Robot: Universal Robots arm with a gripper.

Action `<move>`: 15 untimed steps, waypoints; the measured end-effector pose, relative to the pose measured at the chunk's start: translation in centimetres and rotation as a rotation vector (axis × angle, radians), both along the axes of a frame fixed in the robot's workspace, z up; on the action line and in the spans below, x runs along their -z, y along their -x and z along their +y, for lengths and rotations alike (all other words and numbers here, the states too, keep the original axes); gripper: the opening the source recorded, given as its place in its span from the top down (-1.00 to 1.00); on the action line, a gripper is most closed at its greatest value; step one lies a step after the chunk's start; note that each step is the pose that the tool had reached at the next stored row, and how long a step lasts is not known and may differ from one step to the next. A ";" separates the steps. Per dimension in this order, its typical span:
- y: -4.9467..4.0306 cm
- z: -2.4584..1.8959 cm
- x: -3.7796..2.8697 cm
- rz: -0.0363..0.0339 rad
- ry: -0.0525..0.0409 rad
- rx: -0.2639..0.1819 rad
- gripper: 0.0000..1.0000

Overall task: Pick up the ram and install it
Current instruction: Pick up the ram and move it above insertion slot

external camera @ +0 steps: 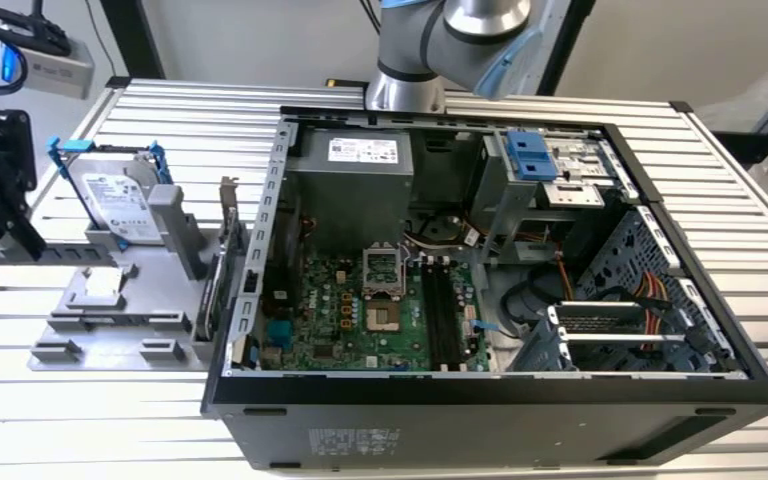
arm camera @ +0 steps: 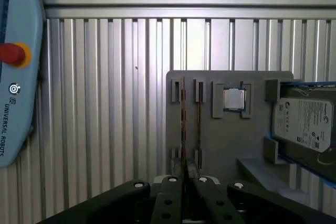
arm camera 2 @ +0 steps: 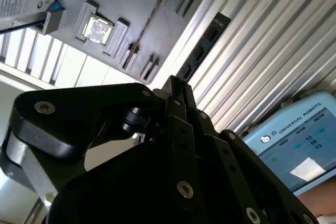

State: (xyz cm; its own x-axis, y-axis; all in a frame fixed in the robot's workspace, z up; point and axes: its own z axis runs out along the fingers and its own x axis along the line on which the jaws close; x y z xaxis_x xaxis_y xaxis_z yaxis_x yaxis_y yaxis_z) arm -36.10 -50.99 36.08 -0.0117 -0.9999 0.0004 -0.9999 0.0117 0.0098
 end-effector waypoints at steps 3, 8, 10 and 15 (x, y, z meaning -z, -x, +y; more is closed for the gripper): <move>0.00 0.00 -0.19 0.0000 0.0000 0.000 1.00; 0.00 0.00 -0.53 -0.0001 -0.0001 0.000 1.00; 0.00 0.00 -0.68 0.0000 0.0000 0.000 1.00; 0.00 0.00 -1.02 0.0000 0.0000 0.000 1.00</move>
State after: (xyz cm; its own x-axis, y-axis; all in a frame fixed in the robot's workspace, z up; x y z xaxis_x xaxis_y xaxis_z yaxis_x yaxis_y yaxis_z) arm -36.10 -50.99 37.10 -0.0117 -0.9999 0.0003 -0.9999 0.0117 0.0097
